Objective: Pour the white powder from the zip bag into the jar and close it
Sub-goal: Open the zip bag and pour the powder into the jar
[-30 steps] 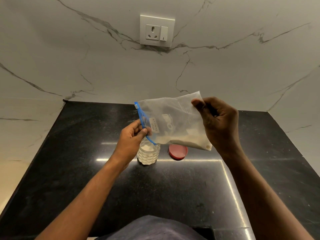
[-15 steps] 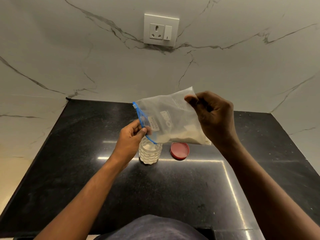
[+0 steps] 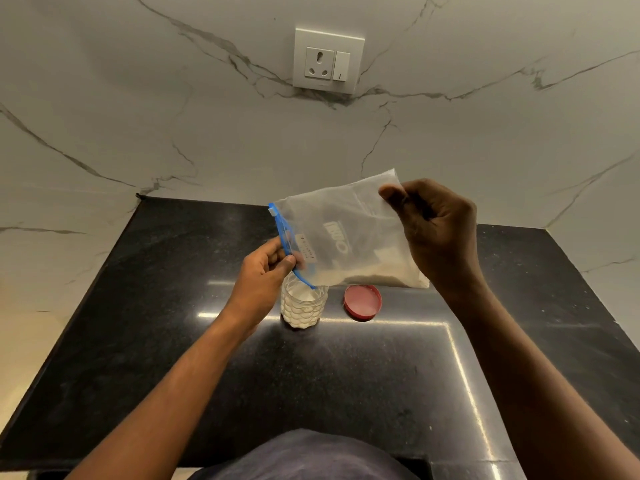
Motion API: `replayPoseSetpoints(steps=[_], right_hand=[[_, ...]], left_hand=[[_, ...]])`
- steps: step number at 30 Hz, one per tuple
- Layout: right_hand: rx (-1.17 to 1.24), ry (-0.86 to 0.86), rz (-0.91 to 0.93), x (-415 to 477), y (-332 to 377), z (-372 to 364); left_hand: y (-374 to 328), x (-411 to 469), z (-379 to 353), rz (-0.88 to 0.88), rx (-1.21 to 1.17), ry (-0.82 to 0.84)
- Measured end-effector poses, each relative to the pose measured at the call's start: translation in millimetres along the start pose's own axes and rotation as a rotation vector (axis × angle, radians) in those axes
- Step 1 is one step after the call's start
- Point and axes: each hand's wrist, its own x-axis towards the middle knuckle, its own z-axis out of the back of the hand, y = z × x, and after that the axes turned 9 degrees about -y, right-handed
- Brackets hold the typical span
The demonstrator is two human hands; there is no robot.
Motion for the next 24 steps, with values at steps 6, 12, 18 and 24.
replayPoseSetpoints(steps=[6,12,18,24], right_hand=[[-0.025,0.03,0.051,5.0,3.0,-2.8],[-0.032,0.028,0.037,6.6,2.4,-3.7],[-0.019,0.029,0.01,5.5,1.5,-1.4],[-0.019,0.037,0.007,7.0,3.5,-1.2]], left_hand=[[4.0,3.5,-1.1,0.013,0.021,-0.011],[5.1,3.5,-2.2,0.019,0.024,-0.007],[5.2,2.2,-1.8,0.01,0.029,0.009],[5.5,1.6,-2.1,0.006,0.032,0.013]])
